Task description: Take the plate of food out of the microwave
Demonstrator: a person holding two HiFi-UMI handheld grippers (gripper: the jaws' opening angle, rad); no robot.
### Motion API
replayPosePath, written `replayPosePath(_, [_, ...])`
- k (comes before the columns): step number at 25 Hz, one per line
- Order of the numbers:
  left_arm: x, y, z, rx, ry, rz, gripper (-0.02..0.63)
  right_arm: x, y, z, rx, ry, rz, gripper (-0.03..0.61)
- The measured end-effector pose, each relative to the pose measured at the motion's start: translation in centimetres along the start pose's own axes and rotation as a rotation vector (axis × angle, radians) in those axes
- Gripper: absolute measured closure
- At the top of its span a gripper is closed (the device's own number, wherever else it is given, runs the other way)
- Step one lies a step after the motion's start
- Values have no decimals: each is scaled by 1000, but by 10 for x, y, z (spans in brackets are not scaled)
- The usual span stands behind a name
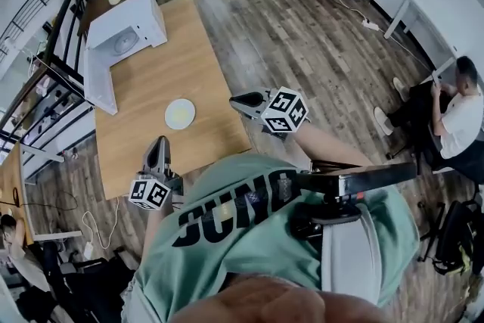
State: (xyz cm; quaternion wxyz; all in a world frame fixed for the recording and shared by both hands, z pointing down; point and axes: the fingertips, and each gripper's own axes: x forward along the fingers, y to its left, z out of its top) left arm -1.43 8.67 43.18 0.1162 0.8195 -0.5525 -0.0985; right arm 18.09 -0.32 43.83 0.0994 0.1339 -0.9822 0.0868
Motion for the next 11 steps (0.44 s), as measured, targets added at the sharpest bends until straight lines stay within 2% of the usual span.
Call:
replayPosePath(5, [4,-29,-6,28,23,36,610,-32,-8,-3,-2,-8,29,572])
replayPosePath(11, [20,-44,-17,20,23,25,610,-48,-19,-11,15,-18,35,572])
